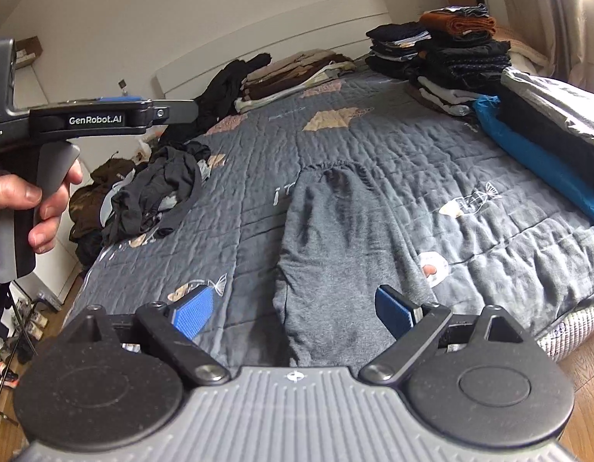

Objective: Fold clothes

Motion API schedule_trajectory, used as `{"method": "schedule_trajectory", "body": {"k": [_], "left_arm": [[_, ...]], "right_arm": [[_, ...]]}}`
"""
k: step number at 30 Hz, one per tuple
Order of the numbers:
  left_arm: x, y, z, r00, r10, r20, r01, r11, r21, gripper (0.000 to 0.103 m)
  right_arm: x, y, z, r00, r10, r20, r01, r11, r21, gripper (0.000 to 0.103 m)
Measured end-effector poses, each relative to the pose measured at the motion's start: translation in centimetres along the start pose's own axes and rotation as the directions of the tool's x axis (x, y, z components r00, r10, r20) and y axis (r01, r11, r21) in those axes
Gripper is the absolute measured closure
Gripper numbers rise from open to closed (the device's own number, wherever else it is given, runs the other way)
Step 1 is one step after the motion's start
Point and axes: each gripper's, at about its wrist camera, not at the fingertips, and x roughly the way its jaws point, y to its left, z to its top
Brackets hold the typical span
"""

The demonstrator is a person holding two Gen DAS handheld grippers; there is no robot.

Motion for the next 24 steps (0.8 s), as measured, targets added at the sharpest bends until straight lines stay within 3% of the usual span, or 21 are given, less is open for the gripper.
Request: {"method": "schedule_trajectory", "body": {"k": [10,17,24], "left_arm": [[5.6,2.0,-5.0,0.99,-0.026,-0.141,0.004,0.987,-0.159,0.002],[6.1,3.0,-6.0,0.978,-0.056,-0.199,0.029,0.991,-0.133,0.002],[7.4,4.7,-6.4,0.975,-0.123,-0.187,0.094,0.984,-0.154,0.002]], "right_arm": [[3.8,-1.8,-2.0,0.992,-0.032,-0.124,0.034,0.999,0.017,0.012],[3.6,-1.4,-3.1,0.992,-0.051,-0.12,0.057,0.997,0.051,0.012],[3.6,0.5,-4.0,0.99,-0.068,-0.124,0.074,0.996,0.041,0.012]]}}
